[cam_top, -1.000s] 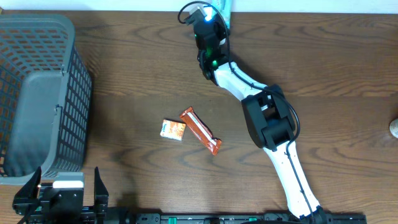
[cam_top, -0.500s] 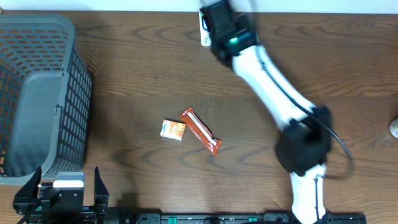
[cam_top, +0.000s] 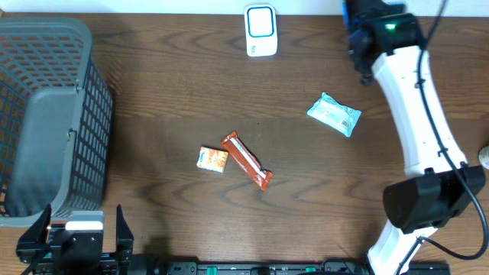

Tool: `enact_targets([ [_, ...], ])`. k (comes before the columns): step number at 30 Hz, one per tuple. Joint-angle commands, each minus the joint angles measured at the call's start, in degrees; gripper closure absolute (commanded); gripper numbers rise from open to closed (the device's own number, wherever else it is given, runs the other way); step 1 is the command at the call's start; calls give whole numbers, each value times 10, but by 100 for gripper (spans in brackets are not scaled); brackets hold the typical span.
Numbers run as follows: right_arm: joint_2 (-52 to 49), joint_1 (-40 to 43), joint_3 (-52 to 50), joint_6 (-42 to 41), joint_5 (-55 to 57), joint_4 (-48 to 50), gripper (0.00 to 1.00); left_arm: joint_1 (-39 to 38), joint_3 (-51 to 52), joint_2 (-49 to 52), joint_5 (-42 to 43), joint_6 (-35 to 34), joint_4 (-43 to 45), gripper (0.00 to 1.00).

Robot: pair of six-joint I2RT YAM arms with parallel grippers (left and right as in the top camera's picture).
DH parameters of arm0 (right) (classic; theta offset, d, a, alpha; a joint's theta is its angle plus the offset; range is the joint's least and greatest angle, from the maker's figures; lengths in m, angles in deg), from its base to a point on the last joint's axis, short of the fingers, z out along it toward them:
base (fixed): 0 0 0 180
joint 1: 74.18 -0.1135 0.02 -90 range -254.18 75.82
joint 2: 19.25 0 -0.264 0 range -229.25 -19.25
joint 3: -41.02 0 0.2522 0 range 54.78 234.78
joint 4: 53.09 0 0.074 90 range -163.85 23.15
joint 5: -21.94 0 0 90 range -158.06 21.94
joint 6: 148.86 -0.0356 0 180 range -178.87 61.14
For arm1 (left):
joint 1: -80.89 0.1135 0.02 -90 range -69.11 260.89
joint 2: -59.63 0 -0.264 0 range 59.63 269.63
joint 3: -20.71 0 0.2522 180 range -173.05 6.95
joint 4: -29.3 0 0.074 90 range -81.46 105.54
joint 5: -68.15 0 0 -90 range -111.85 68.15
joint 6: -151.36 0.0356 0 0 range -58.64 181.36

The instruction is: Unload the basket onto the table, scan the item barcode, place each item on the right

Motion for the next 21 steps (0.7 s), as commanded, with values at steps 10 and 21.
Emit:
enact_targets([
  [10, -33, 18, -163, 359, -350, 37, 1, -3, 0, -4, -1, 5, 0, 2],
  [21, -119, 21, -223, 404, -301, 134, 1, -3, 0, -4, -1, 5, 0, 2],
])
